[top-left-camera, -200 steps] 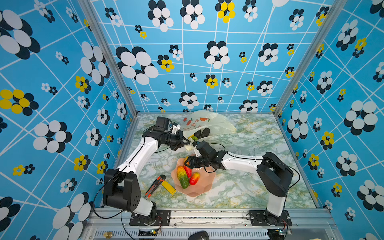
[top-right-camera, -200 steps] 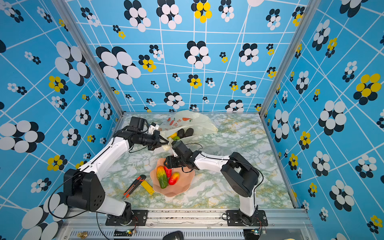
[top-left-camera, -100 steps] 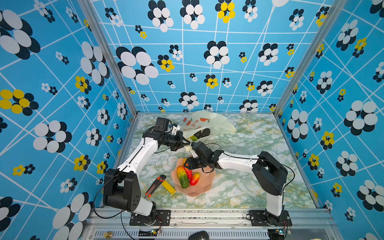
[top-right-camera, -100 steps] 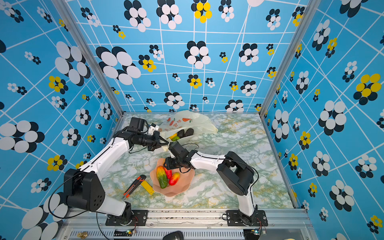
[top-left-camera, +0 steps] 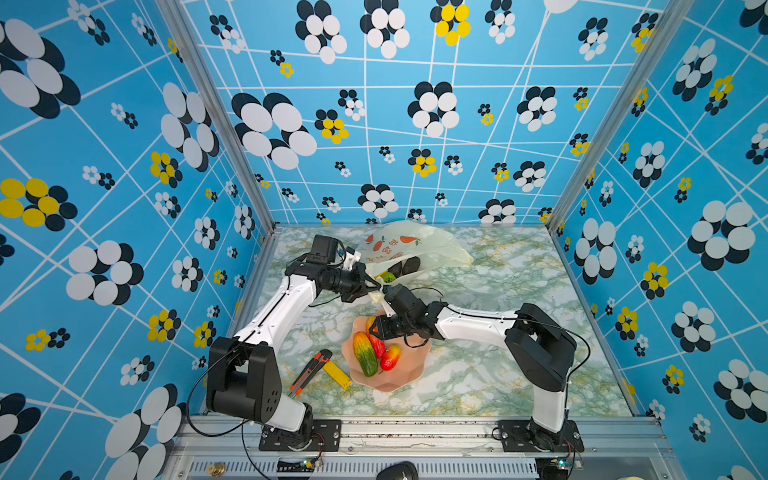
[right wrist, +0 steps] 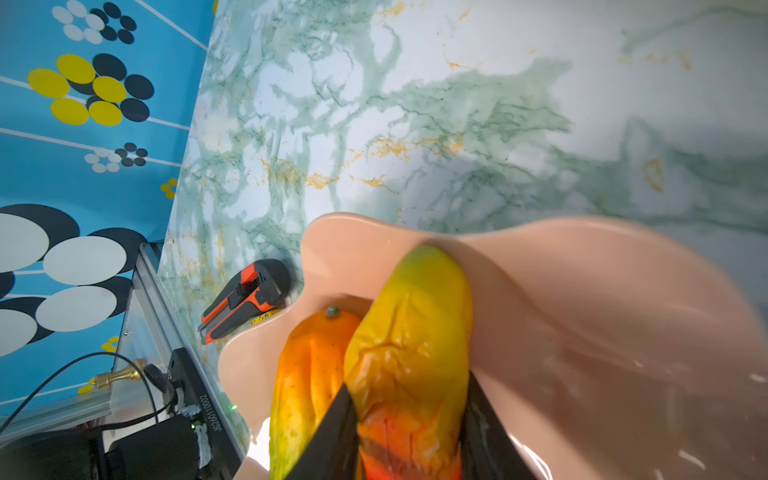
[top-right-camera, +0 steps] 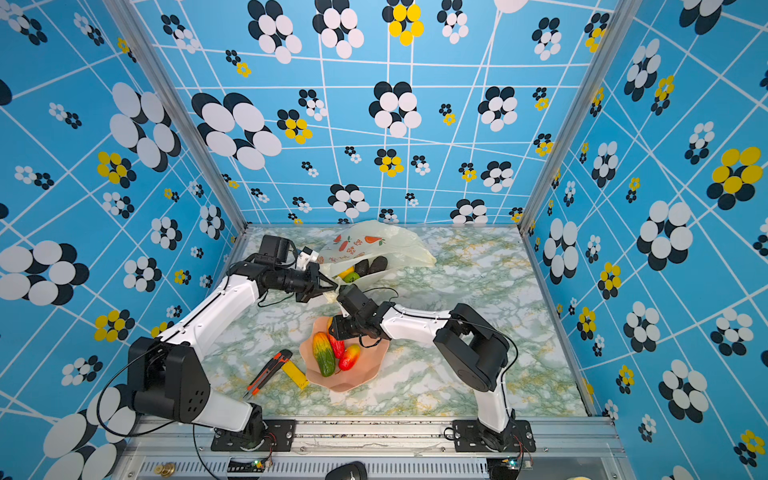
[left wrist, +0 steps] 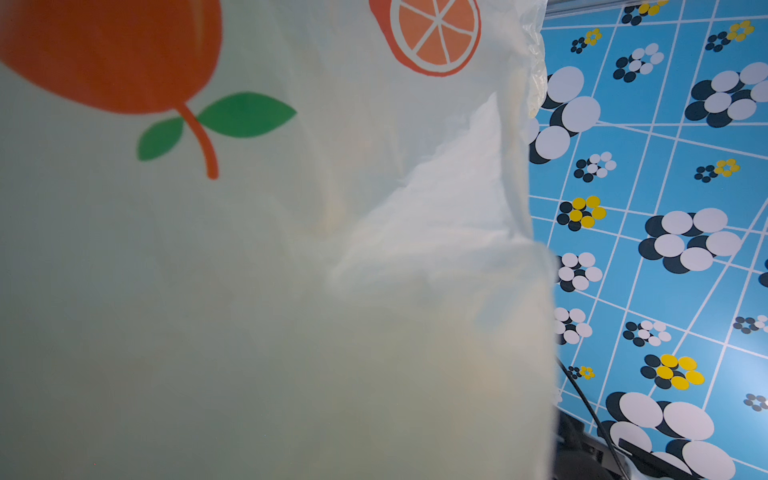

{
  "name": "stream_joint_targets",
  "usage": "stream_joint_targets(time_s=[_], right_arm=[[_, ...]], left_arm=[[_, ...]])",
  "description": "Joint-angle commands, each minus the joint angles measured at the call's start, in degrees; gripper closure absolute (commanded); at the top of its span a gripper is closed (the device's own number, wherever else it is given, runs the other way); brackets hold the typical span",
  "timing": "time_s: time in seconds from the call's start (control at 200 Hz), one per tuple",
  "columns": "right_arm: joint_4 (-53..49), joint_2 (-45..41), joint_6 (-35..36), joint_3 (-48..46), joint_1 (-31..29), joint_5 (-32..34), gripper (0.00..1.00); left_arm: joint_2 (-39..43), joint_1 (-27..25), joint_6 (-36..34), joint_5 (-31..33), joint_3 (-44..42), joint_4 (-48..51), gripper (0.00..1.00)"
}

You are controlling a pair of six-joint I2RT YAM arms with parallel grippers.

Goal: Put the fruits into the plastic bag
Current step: 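Lift the elongated fruit with the right gripper and carry it into the bag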

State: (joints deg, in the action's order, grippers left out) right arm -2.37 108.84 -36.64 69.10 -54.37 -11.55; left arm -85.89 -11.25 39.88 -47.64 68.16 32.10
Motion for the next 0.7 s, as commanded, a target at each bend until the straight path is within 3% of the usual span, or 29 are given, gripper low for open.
stream_joint_targets(time_s=[0.0, 0.305, 0.515, 0.695], right_arm=[[4.3, -5.4, 0.7, -3.9, -0.3, 2.1, 0.7], [15.2, -13.5, -3.6, -14.9, 0.7, 2.0, 0.7], [25.7, -18.1, -11.5, -22.0, 3.6, -3.1, 0.7], [23.2, -26.4, -12.3, -25.3, 6.1, -6.5, 0.69]], left_arm=[[1.7, 0.5, -0.2, -1.1, 0.3, 0.1, 1.0], [0.9, 0.4, -0.6, -1.1, 0.6, 0.2, 1.0], [0.7, 0.4, -0.9, -1.3, 1.1, 0.6, 1.0], [1.2, 0.4, -1.3, -1.6, 0.6, 0.6, 1.0]])
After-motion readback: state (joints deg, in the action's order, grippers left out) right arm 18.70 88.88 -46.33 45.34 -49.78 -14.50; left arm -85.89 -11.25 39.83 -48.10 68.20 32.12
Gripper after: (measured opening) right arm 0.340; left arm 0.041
